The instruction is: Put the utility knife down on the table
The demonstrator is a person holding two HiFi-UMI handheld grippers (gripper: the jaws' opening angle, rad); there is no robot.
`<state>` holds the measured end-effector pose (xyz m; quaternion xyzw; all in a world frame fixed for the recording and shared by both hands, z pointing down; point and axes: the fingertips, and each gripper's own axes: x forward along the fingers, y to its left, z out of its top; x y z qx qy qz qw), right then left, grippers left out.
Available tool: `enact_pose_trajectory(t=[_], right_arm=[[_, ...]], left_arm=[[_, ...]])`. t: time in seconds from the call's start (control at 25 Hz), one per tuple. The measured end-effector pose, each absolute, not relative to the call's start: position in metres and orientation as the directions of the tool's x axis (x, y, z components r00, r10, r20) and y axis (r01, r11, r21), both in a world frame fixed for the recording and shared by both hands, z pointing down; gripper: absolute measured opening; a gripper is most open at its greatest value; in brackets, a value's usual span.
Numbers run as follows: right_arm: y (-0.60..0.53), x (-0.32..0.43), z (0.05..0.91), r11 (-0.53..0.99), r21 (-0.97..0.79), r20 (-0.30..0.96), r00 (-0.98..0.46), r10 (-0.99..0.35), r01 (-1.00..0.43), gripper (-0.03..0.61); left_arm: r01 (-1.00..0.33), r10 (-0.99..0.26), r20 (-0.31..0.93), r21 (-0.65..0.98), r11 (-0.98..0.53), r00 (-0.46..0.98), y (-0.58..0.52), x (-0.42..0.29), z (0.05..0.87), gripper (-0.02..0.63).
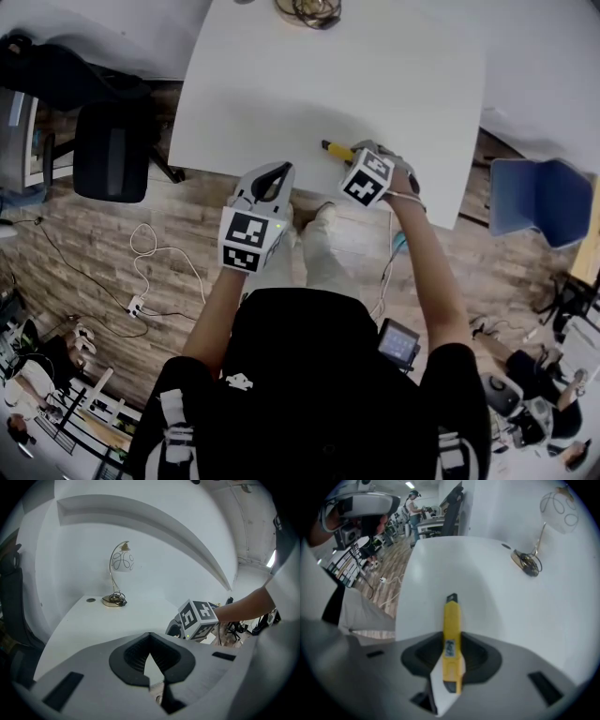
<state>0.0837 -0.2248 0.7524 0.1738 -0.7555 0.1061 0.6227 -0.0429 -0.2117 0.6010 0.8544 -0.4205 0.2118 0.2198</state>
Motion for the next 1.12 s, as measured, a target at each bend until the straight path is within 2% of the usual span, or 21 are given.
enact_pose_trajectory(t=[0.56,0.96,1.12], right_arm=[[-0.229,0.086,0.754,0.910,0.059,0.982,-0.142,-0.128,-0.411,0.147],[-0.231,0.083,0.713,0.873,0.059,0.960,-0.211,-0.182,-0.484,0.149],[-0.232,0.083,0.690,0.836,0.060,0.934,-0.264,-0.239,-0.546,0.105]], left_arm=[[-0.798,-0.628,0.523,0.197,-0.569,0.577,-0.218,-0.042,0.590,0.015],[-0.766,-0.624,0.495,0.147,-0.626,0.604,-0.225,-0.037,0.559,0.015],[-0.756,-0.626,0.477,0.136,-0.640,0.616,-0.226,-0.033,0.550,0.015]])
